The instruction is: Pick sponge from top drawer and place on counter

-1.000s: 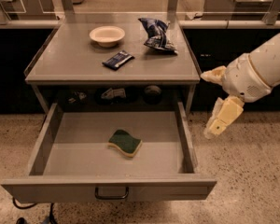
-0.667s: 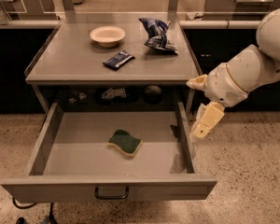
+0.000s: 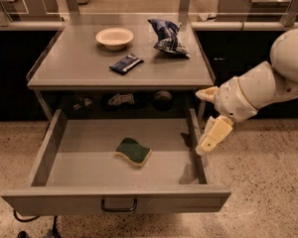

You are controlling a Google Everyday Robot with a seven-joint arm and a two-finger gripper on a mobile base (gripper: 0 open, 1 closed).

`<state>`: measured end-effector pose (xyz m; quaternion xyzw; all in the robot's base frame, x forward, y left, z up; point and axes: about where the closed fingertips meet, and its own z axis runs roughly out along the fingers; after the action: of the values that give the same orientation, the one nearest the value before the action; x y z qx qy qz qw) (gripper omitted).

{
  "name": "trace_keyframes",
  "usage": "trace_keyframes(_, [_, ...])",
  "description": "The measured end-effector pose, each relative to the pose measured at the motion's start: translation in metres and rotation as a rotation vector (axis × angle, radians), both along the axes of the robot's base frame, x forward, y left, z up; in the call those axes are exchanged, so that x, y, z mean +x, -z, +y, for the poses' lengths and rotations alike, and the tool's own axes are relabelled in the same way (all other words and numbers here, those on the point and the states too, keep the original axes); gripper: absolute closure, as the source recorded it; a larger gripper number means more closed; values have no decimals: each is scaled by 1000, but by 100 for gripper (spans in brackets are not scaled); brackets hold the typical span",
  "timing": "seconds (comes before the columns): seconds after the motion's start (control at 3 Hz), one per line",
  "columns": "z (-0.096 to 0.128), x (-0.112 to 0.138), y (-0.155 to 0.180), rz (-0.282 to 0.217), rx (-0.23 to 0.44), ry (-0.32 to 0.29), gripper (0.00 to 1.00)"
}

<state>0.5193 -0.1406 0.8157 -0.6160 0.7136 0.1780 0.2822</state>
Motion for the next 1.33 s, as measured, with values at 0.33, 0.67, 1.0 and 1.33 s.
trace_keyframes(0.33, [32, 5, 41, -23, 117, 18, 0])
trace_keyframes(0.67, [82, -2, 79, -32, 125, 27, 0])
trace_keyframes(1.0, [116, -10, 109, -71, -12, 48, 0])
trace_keyframes(1.33, [149, -4, 118, -114, -52, 22, 0])
